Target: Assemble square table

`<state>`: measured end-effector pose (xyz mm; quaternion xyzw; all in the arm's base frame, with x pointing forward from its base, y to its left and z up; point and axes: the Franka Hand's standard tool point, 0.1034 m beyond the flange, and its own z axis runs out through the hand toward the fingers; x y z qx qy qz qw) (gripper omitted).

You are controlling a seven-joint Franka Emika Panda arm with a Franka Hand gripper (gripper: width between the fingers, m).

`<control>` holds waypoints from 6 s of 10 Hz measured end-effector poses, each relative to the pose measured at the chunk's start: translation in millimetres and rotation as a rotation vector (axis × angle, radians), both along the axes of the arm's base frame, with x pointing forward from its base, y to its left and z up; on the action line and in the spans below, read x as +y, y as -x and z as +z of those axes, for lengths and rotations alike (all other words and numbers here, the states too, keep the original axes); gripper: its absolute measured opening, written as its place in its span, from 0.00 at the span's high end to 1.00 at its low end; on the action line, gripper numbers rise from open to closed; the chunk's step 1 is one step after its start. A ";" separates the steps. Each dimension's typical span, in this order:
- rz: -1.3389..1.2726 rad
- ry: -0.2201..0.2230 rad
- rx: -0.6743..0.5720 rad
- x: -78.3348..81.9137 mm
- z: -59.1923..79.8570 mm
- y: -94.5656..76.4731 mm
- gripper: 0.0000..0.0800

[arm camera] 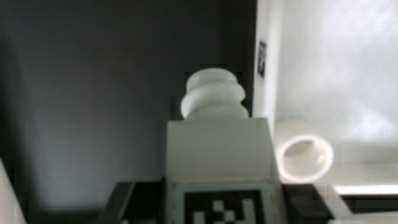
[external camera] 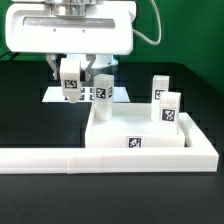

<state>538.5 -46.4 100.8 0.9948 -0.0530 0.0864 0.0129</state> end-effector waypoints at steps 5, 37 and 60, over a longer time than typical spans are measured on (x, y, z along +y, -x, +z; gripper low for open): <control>0.019 0.015 -0.173 31.9 9.8 -24.1 0.64; 0.085 0.016 -0.266 46.4 -29.5 -35.6 0.64; 0.075 0.045 -0.311 38.2 -33.2 -33.4 0.19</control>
Offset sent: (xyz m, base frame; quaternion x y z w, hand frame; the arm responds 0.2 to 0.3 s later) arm 0.0208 0.0406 0.0054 0.0333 0.0361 0.0347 0.9982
